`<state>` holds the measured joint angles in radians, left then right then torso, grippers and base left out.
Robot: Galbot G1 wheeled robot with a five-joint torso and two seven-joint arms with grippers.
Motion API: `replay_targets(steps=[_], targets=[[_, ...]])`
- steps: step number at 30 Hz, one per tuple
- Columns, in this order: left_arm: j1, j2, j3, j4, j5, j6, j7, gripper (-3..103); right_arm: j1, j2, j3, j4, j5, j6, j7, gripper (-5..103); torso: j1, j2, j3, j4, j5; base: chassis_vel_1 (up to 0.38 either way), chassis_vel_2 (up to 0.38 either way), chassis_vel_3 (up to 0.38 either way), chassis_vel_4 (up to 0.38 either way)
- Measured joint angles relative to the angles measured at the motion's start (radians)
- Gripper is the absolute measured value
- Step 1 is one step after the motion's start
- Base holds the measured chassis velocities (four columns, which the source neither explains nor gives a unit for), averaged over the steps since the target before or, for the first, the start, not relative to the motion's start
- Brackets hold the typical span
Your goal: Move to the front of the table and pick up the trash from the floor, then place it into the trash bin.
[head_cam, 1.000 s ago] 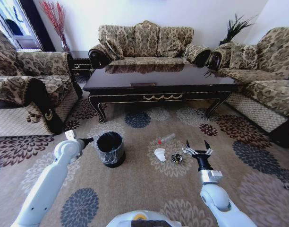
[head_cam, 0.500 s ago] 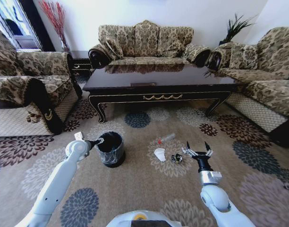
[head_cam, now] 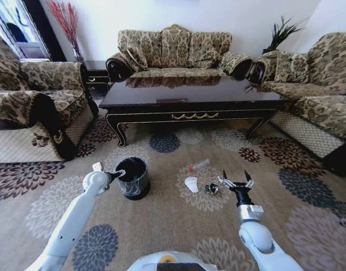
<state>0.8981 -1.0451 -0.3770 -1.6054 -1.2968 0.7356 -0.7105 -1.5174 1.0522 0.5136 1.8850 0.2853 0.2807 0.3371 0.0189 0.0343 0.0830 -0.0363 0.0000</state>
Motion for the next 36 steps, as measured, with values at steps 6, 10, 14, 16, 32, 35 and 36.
replay_targets(steps=[6, 10, 14, 16, 32, 35, 36], targets=[[0.019, 0.008, -0.009, -0.027, 0.006, 0.0, 0.002, 74, 0.007, 0.001, -0.004, -0.007, -0.004, -0.001, 0.002, 100, 0.0, 0.0, 0.0, 0.0, 0.0001, 0.0, 0.0, 0.0, 0.0], [0.026, 0.009, -0.012, -0.031, 0.006, 0.0, 0.002, 57, 0.011, 0.004, -0.007, -0.009, -0.007, -0.001, 0.002, 100, 0.0, 0.0, 0.0, 0.0001, 0.0001, 0.0, 0.0, 0.0, 0.0], [0.029, 0.007, -0.014, -0.03, 0.007, 0.0, 0.003, 46, 0.012, 0.004, -0.009, -0.009, -0.01, -0.001, 0.002, 100, 0.0, 0.0, 0.0, 0.0, 0.0001, 0.0, 0.0, 0.0, 0.0], [0.03, 0.007, -0.015, -0.03, 0.006, -0.001, 0.006, 41, 0.011, 0.002, -0.009, -0.011, -0.012, 0.0, 0.002, 100, 0.0, 0.0, 0.0, -0.0001, 0.0001, 0.0, 0.0, 0.0, 0.0], [0.115, 0.046, -0.072, -0.162, 0.059, 0.001, -0.012, 4, 0.034, 0.003, -0.02, -0.029, -0.019, -0.012, 0.038, 100, 0.0, 0.0, 0.0, 0.0001, -0.0003, 0.0, 0.0, 0.0, 0.0], [0.144, 0.062, -0.104, -0.219, 0.071, 0.001, -0.031, 4, 0.046, 0.003, -0.025, -0.04, -0.018, -0.025, 0.049, 100, 0.0, 0.0, 0.0, 0.0001, 0.0, 0.0, 0.0, 0.0, 0.0], [0.157, 0.07, -0.117, -0.238, 0.08, 0.001, -0.04, 4, 0.053, 0.003, -0.028, -0.046, -0.017, -0.03, 0.053, 100, 0.0, 0.0, 0.0, -0.0002, -0.0001, 0.0, 0.0, 0.0, 0.0]])
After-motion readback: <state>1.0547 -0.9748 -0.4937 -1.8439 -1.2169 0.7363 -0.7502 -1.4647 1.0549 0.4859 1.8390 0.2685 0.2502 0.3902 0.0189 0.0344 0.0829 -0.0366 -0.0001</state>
